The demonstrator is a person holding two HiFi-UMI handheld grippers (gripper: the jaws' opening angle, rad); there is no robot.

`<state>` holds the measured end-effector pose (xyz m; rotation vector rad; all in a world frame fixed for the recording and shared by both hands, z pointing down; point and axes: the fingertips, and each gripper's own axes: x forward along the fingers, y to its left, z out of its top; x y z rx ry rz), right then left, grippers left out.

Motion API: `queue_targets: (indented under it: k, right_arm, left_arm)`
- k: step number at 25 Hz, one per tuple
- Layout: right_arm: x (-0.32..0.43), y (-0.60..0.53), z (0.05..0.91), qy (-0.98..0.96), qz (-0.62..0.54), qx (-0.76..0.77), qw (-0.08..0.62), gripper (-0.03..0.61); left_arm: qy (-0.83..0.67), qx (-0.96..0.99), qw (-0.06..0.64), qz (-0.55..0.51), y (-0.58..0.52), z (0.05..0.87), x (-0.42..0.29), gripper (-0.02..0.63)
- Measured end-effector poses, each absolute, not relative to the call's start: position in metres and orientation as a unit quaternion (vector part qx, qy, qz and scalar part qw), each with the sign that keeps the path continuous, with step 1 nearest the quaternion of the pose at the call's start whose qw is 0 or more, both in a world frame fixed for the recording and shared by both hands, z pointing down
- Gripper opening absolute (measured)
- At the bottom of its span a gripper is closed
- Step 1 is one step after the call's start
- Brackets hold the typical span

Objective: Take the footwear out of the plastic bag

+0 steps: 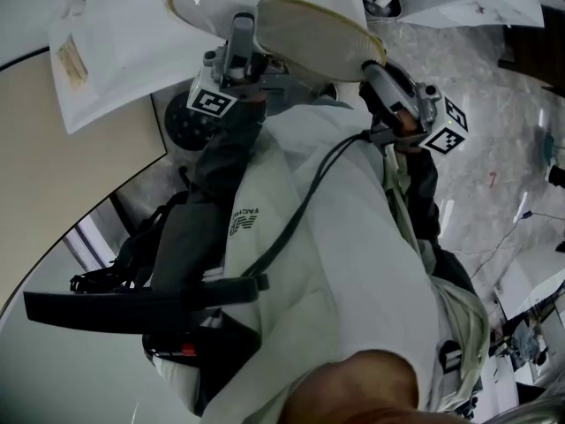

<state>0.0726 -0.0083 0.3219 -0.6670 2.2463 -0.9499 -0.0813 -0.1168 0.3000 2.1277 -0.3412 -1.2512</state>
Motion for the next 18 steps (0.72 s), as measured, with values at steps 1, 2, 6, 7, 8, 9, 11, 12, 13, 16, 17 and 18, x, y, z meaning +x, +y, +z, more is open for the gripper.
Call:
queue_targets:
  k: [1,2,6,7,8,9,11,12,13,16,17,18]
  right_arm:
    - [0.078,-0.008,0.321,0.842,-0.359,-0.252,0.314,0.046]
    - [0.083,-0.008,0.319,0.837,-0.360,-0.252,0.326,0.048]
    - [0.090,-0.004,0.319,0.836,-0.359,-0.252,0.329,0.046]
    - [0.089,-0.003,0.320,0.839,-0.359,-0.251,0.323,0.046]
    - [0.088,-0.001,0.321,0.840,-0.360,-0.251,0.318,0.046]
    - [0.086,0.000,0.323,0.841,-0.362,-0.251,0.313,0.046]
    - [0.085,0.003,0.327,0.841,-0.367,-0.254,0.305,0.046]
    - [0.085,0.005,0.330,0.840,-0.370,-0.256,0.302,0.046]
    - [0.087,0.006,0.333,0.839,-0.373,-0.258,0.301,0.046]
    - [0.092,0.011,0.340,0.832,-0.384,-0.259,0.307,0.046]
    - [0.093,0.013,0.342,0.829,-0.388,-0.256,0.310,0.046]
    - [0.095,0.014,0.344,0.826,-0.392,-0.256,0.314,0.046]
  left_arm:
    - [-0.117,0.812,0.319,-0.475,-0.114,0.298,-0.080,0.250]
    - [-0.106,0.815,0.319,-0.472,-0.111,0.297,-0.079,0.257]
    - [-0.101,0.820,0.319,-0.465,-0.108,0.298,-0.080,0.295]
    - [-0.108,0.815,0.324,-0.468,-0.111,0.299,-0.082,0.289]
    - [-0.117,0.809,0.329,-0.472,-0.115,0.302,-0.084,0.260]
    - [-0.126,0.805,0.335,-0.473,-0.119,0.305,-0.085,0.225]
    - [-0.142,0.800,0.344,-0.470,-0.126,0.311,-0.084,0.187]
    - [-0.147,0.799,0.348,-0.468,-0.129,0.314,-0.083,0.187]
    - [-0.154,0.796,0.351,-0.468,-0.133,0.316,-0.083,0.186]
    - [-0.168,0.784,0.360,-0.478,-0.141,0.322,-0.090,0.174]
    - [-0.165,0.783,0.362,-0.479,-0.141,0.322,-0.090,0.164]
    - [-0.161,0.784,0.363,-0.477,-0.140,0.322,-0.088,0.161]
